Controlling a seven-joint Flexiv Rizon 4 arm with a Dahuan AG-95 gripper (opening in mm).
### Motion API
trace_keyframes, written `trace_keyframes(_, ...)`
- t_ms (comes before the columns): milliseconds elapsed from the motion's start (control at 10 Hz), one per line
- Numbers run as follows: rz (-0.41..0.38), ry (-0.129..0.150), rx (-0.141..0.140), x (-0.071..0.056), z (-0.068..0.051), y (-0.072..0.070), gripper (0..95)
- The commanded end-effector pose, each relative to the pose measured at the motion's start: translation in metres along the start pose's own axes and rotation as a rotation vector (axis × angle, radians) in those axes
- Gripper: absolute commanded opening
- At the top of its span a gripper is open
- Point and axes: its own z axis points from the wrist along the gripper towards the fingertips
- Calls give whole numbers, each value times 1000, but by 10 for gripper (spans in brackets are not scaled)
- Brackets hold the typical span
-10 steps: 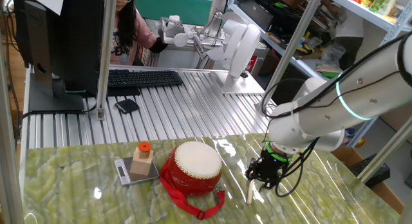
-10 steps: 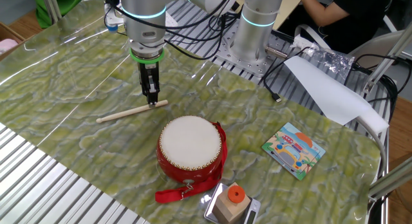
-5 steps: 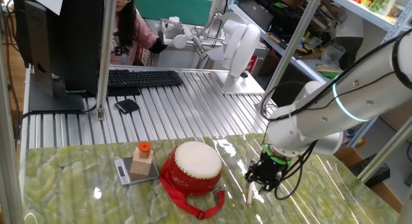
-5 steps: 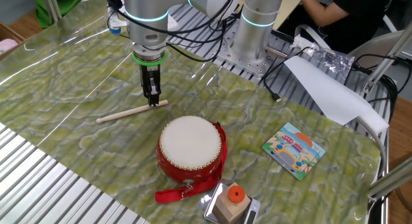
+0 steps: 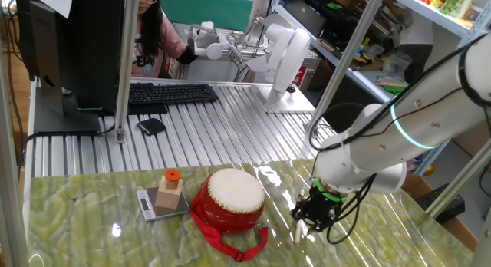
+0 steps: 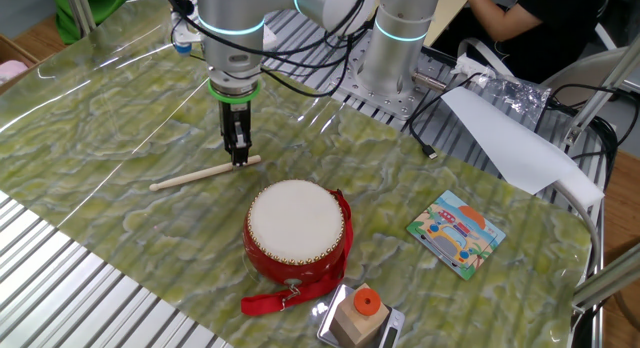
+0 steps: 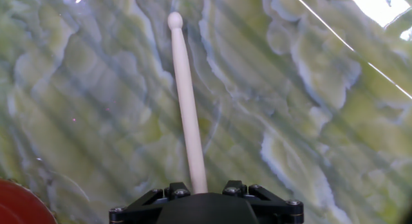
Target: Play the drum
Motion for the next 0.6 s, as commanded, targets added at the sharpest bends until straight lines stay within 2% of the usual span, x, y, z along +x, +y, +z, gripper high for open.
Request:
trace_keyframes(100, 0, 1, -4, 1, 1, -1, 380)
trace_keyframes(500, 4, -10, -16, 2, 6, -2, 380)
trace_keyframes(600, 6, -8, -18, 2, 3, -1, 190)
